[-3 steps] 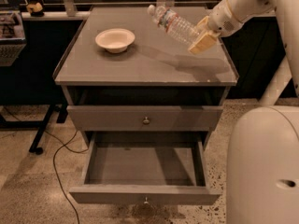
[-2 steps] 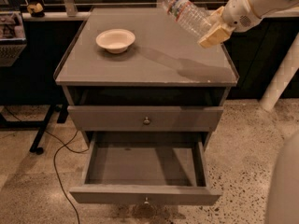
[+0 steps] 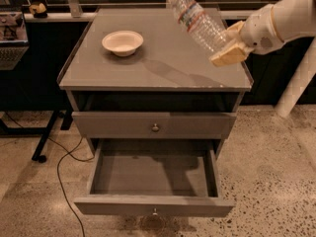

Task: Place water bottle into middle drawer

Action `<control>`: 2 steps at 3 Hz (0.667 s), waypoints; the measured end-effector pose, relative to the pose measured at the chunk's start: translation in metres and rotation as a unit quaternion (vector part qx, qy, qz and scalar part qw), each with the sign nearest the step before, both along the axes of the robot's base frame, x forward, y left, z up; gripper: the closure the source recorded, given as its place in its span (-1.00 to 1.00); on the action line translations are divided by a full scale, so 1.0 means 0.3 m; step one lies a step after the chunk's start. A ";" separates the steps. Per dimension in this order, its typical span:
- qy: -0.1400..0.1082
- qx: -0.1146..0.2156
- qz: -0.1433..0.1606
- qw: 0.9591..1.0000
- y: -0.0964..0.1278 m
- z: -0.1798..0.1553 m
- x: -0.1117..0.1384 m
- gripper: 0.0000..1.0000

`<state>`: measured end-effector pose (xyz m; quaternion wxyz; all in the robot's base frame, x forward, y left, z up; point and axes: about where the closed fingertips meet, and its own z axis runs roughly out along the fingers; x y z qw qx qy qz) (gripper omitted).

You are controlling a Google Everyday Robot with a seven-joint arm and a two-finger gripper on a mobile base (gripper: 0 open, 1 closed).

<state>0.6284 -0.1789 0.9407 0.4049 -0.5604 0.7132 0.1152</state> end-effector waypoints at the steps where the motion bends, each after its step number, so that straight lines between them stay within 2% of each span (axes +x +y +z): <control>1: 0.036 -0.005 0.011 0.999 0.032 -0.123 -0.038 1.00; 2: 0.036 -0.005 0.011 0.999 0.033 -0.123 -0.038 1.00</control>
Offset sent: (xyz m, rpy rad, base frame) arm -0.0096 0.0129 -0.0263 -0.0042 0.0451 0.0302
